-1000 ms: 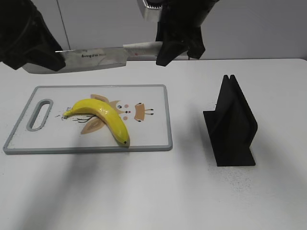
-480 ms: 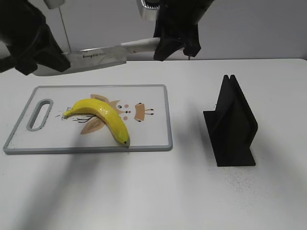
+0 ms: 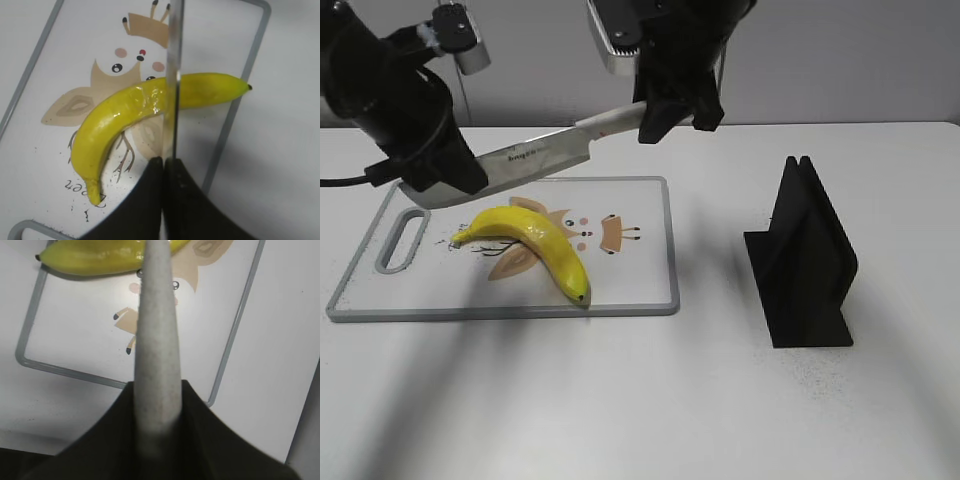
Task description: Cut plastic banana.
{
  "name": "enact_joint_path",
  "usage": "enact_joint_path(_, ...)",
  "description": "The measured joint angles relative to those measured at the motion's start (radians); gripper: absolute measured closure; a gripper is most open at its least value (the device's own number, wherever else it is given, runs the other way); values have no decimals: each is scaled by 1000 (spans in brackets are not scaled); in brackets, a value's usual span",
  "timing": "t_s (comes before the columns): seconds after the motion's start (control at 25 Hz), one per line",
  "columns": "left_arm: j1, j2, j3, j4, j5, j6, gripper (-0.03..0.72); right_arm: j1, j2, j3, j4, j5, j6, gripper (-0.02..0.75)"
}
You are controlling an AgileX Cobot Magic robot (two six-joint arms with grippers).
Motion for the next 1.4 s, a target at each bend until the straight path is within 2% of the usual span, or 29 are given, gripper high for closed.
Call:
enact_joint_path(0.36, 1, 69, 0, -5, -65, -14, 683, -13, 70, -28, -6, -1, -2, 574)
enact_joint_path(0.72, 2, 291, -20, -74, -86, -10, 674, -23, 229, -38, -15, -8, 5, 575)
enact_joint_path(1.04, 2, 287, -19, -74, -94, -10, 674, -23, 240, -79, -20, -3, 2, 573)
enact_joint_path(1.4, 2, 164, -11, 14, -133, -19, 685, -15, 208, -162, -26, 0, 16, 568)
